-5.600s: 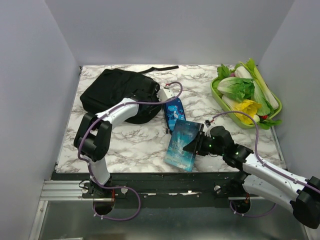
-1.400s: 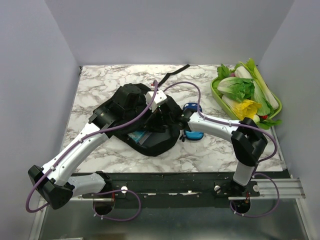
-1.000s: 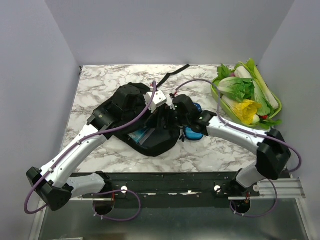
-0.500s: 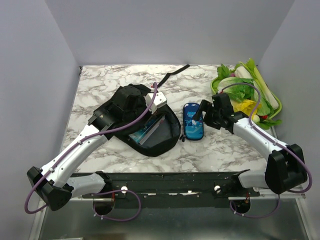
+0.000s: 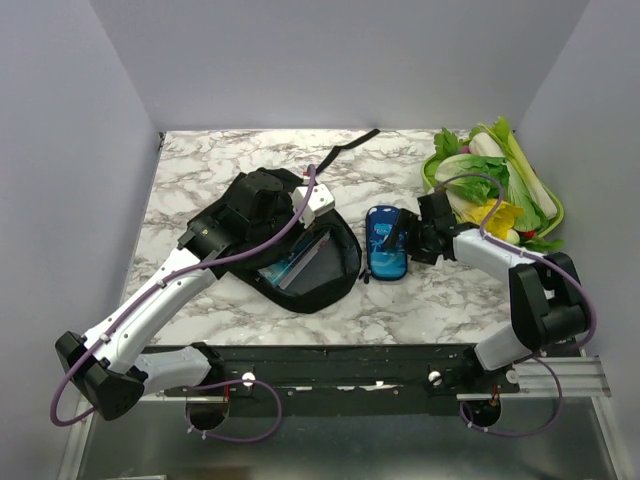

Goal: Pack the student bag
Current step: Pick up the stationery from the center of the board.

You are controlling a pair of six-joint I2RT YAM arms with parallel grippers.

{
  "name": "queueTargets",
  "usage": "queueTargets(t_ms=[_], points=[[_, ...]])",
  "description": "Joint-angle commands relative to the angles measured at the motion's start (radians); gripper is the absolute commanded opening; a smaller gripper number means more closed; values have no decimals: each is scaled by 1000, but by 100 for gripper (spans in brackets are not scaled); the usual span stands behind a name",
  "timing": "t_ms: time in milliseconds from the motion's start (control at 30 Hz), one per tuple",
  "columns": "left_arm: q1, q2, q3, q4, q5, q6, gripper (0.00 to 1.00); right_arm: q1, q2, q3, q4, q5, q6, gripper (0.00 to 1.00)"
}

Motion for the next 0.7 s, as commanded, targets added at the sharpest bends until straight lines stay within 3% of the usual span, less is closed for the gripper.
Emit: queueTargets(t_ms=[0,400,667], points=[[-10,7,12,29,51,-22,0,-4,48,-73,172,-95,34,100],[-11,25,24,29,64,-28,0,-4,48,-297,668,-371,225,99],[-13,36,30,28,64,-33,0,28,20,-312,855,-444,316,86]])
